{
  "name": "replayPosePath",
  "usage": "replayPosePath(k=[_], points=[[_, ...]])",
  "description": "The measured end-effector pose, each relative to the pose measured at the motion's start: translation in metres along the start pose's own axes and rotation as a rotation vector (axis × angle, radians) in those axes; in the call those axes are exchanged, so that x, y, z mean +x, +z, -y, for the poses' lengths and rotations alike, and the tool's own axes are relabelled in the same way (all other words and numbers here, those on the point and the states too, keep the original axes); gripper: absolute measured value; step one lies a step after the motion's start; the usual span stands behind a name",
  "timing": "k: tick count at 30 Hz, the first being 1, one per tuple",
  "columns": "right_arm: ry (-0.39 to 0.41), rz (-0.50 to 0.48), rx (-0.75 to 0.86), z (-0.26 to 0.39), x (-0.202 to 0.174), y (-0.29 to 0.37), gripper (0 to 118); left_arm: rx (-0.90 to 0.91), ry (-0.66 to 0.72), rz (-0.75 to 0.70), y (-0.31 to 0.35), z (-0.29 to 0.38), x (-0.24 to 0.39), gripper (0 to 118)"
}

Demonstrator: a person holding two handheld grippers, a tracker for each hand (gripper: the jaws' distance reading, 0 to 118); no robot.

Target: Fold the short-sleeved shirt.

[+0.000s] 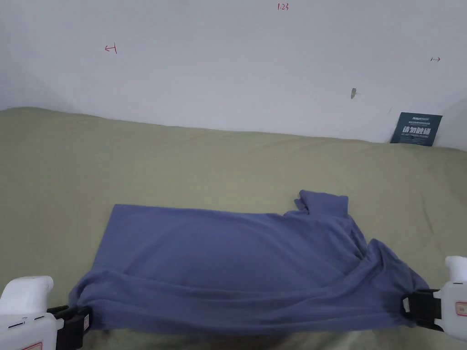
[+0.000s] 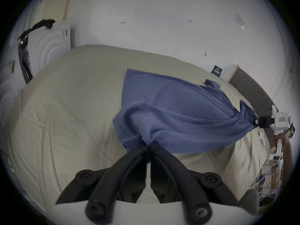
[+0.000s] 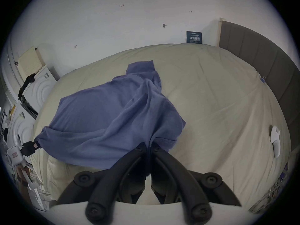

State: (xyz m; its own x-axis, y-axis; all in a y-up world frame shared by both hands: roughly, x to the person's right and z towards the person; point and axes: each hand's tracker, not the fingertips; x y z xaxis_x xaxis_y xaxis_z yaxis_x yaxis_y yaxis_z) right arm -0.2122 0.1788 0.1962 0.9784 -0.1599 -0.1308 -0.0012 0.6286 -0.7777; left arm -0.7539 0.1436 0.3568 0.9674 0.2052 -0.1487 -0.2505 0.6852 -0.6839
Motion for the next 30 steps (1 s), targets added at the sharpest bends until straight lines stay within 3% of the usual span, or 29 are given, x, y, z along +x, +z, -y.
replayPosePath(k=[9, 15, 22, 28, 29, 30], points=[[0.002, 0.039, -0.038, 0.037, 0.001, 0.057, 6, -0.082, -0.231, 0.009, 0.051, 0.007, 0.020, 1], [-0.051, 0.047, -0.084, 0.073, 0.021, 0.090, 6, -0.136, -0.321, 0.021, 0.082, 0.031, 0.028, 1], [-0.043, 0.072, -0.205, 0.126, 0.029, 0.102, 7, -0.243, -0.330, 0.046, 0.101, 0.078, 0.024, 1], [-0.103, 0.066, -0.222, 0.143, 0.048, 0.087, 8, -0.320, -0.325, 0.064, 0.091, 0.112, 0.019, 2], [-0.123, 0.048, -0.226, 0.143, 0.051, 0.086, 19, -0.328, -0.322, 0.064, 0.089, 0.114, 0.018, 3], [-0.150, 0.038, -0.240, 0.142, 0.054, 0.087, 39, -0.339, -0.303, 0.071, 0.089, 0.116, 0.016, 3]])
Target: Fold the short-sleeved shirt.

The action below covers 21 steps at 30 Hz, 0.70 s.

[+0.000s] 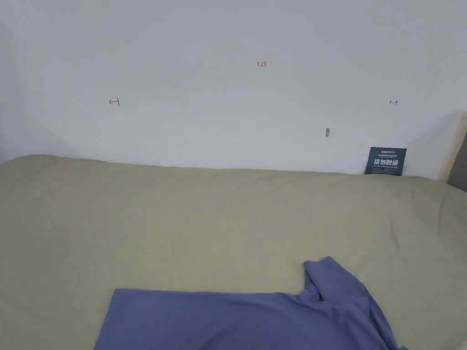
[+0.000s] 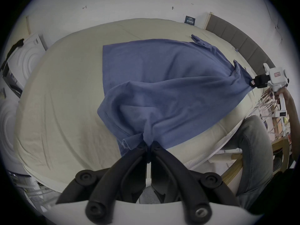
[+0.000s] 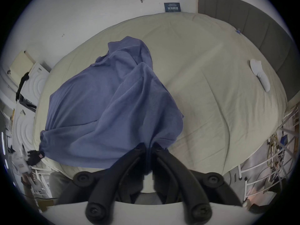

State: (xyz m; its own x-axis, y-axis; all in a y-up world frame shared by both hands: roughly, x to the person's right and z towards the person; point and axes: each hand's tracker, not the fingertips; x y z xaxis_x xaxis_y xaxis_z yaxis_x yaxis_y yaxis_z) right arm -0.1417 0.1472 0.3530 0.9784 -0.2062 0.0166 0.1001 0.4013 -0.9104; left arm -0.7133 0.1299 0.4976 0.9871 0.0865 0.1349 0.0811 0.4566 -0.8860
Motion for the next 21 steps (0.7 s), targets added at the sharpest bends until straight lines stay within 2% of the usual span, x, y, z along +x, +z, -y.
replayPosePath(k=[1, 3, 4, 6, 8, 10, 14, 16, 19, 20, 21], points=[[-0.013, 0.003, -0.005, -0.001, 0.002, 0.003, 62, 0.011, 0.032, 0.020, 0.003, 0.003, -0.004, 5], [0.016, 0.097, -0.006, -0.001, 0.008, 0.017, 71, 0.044, 0.128, 0.067, 0.017, 0.009, -0.016, 6], [0.035, 0.152, 0.012, -0.002, 0.011, 0.026, 74, 0.052, 0.170, 0.069, 0.027, 0.011, -0.019, 6], [0.064, 0.213, 0.073, -0.004, 0.009, 0.050, 71, 0.086, 0.190, 0.015, 0.052, 0.011, -0.022, 7], [0.071, 0.196, 0.149, -0.007, 0.001, 0.074, 72, 0.178, 0.156, -0.093, 0.079, 0.004, -0.019, 9], [0.088, 0.136, 0.221, -0.009, -0.014, 0.097, 72, 0.292, 0.172, -0.120, 0.105, -0.010, -0.015, 14], [0.210, 0.079, 0.332, -0.005, -0.065, 0.126, 73, 0.497, 0.218, -0.032, 0.138, -0.041, 0.011, 58], [0.287, 0.083, 0.417, 0.006, -0.093, 0.134, 73, 0.526, 0.191, 0.015, 0.140, -0.054, 0.029, 58], [0.366, 0.058, 0.490, 0.029, -0.126, 0.136, 73, 0.494, 0.148, -0.017, 0.132, -0.060, 0.065, 57], [0.354, 0.056, 0.498, 0.038, -0.134, 0.134, 72, 0.497, 0.115, -0.040, 0.126, -0.057, 0.079, 50], [0.349, 0.049, 0.496, 0.048, -0.140, 0.132, 68, 0.508, 0.090, -0.068, 0.123, -0.052, 0.093, 34]])
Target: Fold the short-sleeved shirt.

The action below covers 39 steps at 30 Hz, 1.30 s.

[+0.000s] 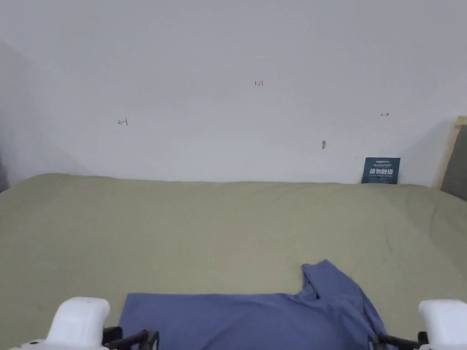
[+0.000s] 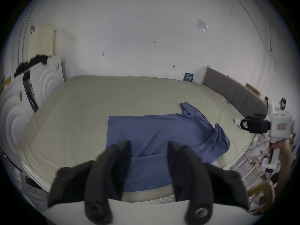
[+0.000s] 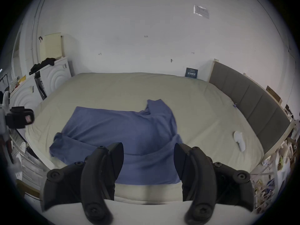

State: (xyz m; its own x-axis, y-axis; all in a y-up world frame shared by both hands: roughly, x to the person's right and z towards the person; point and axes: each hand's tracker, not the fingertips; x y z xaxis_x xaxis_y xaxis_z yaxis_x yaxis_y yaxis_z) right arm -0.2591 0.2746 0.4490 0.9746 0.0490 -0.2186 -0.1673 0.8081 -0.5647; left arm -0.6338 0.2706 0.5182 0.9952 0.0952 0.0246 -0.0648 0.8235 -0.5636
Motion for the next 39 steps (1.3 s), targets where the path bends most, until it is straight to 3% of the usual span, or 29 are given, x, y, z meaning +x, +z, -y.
replayPosePath(k=[1, 3, 6, 9, 19, 26, 31, 32, 33, 35, 39], points=[[-0.014, -0.017, -0.004, 0.007, -0.007, 0.003, 60, 0.011, -0.025, -0.022, 0.001, 0.007, 0.012, 6], [-0.038, -0.054, -0.039, 0.025, -0.022, 0.005, 2, 0.013, -0.043, -0.075, 0.002, 0.027, 0.031, 0], [0.009, 0.051, -0.039, 0.056, -0.044, 0.007, 2, 0.000, 0.028, -0.031, 0.006, 0.055, 0.039, 0], [-0.003, -0.037, -0.111, 0.071, -0.048, 0.004, 2, -0.036, 0.040, -0.037, 0.007, 0.073, 0.040, 0], [-0.010, -0.021, -0.070, 0.036, -0.036, -0.012, 2, -0.046, 0.088, -0.035, -0.013, 0.043, 0.014, 0], [-0.026, -0.007, -0.045, -0.014, -0.013, -0.062, 2, -0.079, 0.099, -0.061, -0.122, -0.061, -0.052, 0], [-0.055, -0.010, -0.080, -0.031, 0.006, -0.099, 2, -0.398, 0.121, -0.086, -0.254, -0.106, -0.111, 1], [-0.055, -0.001, -0.090, -0.031, 0.009, -0.107, 2, -0.440, 0.127, -0.109, -0.277, -0.107, -0.121, 15], [-0.051, 0.008, -0.106, -0.032, 0.014, -0.115, 2, -0.486, 0.163, -0.097, -0.296, -0.106, -0.132, 37], [-0.052, 0.024, -0.157, -0.032, 0.024, -0.128, 2, -0.550, 0.192, -0.127, -0.324, -0.099, -0.144, 90], [-0.084, 0.027, -0.187, -0.030, 0.043, -0.142, 2, -0.578, 0.205, -0.162, -0.353, -0.080, -0.155, 91]])
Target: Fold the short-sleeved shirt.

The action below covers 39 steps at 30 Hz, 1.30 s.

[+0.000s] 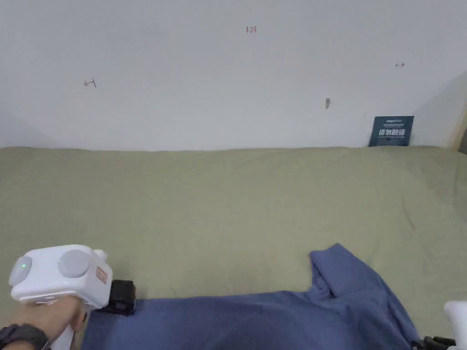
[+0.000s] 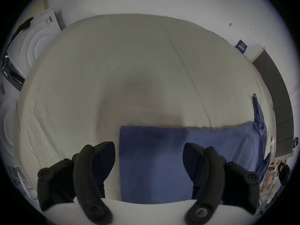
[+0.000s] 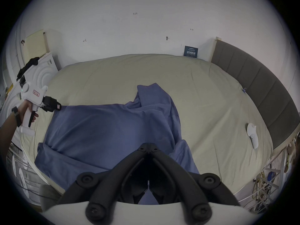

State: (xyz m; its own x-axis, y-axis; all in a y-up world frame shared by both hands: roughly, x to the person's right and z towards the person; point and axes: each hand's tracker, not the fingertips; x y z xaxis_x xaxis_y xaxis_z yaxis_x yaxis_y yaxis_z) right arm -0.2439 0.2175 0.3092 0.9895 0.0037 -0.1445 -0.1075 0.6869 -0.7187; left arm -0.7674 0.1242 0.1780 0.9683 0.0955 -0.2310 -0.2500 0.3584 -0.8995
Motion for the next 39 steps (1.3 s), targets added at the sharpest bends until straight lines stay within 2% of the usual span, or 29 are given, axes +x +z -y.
replayPosePath(k=[2, 5, 6, 7, 8, 9, 10, 11, 12, 13, 14, 16, 18, 19, 21, 22, 24, 25, 26, 28, 31, 33, 36, 39], points=[[-0.012, -0.008, -0.010, -0.002, 0.005, -0.005, 2, -0.023, 0.016, 0.079, -0.010, 0.000, 0.000, 91], [-0.025, -0.021, -0.020, -0.013, 0.016, -0.016, 2, 0.006, 0.000, 0.051, -0.017, 0.005, 0.003, 90], [-0.026, -0.018, -0.022, -0.021, 0.022, -0.022, 2, 0.021, -0.001, 0.038, -0.014, 0.008, 0.005, 88], [-0.028, -0.011, -0.023, -0.029, 0.028, -0.030, 2, 0.031, 0.003, 0.033, -0.011, 0.009, 0.006, 80], [-0.020, 0.002, -0.026, -0.040, 0.035, -0.042, 3, 0.045, 0.000, 0.009, -0.002, 0.018, 0.013, 47], [-0.008, 0.006, -0.046, -0.053, 0.042, -0.056, 7, 0.056, -0.026, -0.011, 0.000, 0.019, 0.013, 8], [-0.001, 0.009, -0.065, -0.064, 0.049, -0.071, 23, 0.060, -0.020, 0.077, 0.001, 0.020, 0.010, 3], [0.012, -0.012, -0.118, -0.077, 0.057, -0.093, 59, 0.042, 0.027, 0.116, 0.000, 0.022, 0.010, 3], [0.009, -0.050, -0.205, -0.091, 0.066, -0.118, 85, 0.047, 0.028, 0.118, 0.002, 0.022, 0.009, 3], [0.015, -0.027, -0.261, -0.101, 0.072, -0.140, 92, 0.057, 0.010, 0.093, 0.002, 0.024, 0.010, 3], [0.025, -0.020, -0.302, -0.109, 0.077, -0.163, 88, 0.061, 0.009, 0.088, 0.003, 0.026, 0.010, 3], [0.051, 0.057, -0.365, -0.122, 0.080, -0.202, 89, 0.068, 0.015, 0.099, 0.002, 0.026, 0.006, 3], [0.035, 0.073, -0.410, -0.128, 0.076, -0.235, 89, 0.066, 0.010, 0.102, 0.002, 0.026, 0.007, 3], [0.019, 0.070, -0.424, -0.131, 0.074, -0.246, 89, 0.066, 0.007, 0.103, 0.002, 0.026, 0.007, 3], [-0.036, -0.023, -0.426, -0.133, 0.069, -0.258, 89, 0.062, -0.006, 0.100, 0.002, 0.024, 0.007, 3], [-0.056, -0.038, -0.436, -0.135, 0.067, -0.263, 88, 0.062, -0.017, 0.095, 0.003, 0.024, 0.008, 3], [-0.053, -0.027, -0.469, -0.137, 0.063, -0.271, 78, 0.063, -0.035, 0.086, 0.000, 0.022, 0.009, 3], [-0.032, 0.010, -0.498, -0.136, 0.059, -0.270, 72, 0.064, -0.042, 0.084, 0.000, 0.022, 0.009, 3], [-0.002, 0.049, -0.498, -0.137, 0.056, -0.268, 59, 0.064, -0.049, 0.082, 0.000, 0.022, 0.009, 3], [-0.031, 0.027, -0.483, -0.141, 0.056, -0.263, 1, 0.067, -0.050, 0.087, -0.002, 0.021, 0.008, 3], [-0.050, 0.019, -0.476, -0.141, 0.061, -0.256, 1, 0.078, -0.042, 0.104, -0.003, 0.022, 0.002, 3], [-0.001, 0.014, -0.434, -0.141, 0.061, -0.244, 1, 0.101, -0.043, 0.115, 0.000, 0.026, 0.001, 3], [-0.025, -0.067, -0.338, -0.137, 0.067, -0.215, 1, 0.115, -0.051, 0.162, 0.008, 0.032, -0.001, 3], [0.001, -0.084, -0.296, -0.131, 0.061, -0.175, 1, 0.138, -0.103, 0.162, 0.025, 0.038, 0.001, 3]])
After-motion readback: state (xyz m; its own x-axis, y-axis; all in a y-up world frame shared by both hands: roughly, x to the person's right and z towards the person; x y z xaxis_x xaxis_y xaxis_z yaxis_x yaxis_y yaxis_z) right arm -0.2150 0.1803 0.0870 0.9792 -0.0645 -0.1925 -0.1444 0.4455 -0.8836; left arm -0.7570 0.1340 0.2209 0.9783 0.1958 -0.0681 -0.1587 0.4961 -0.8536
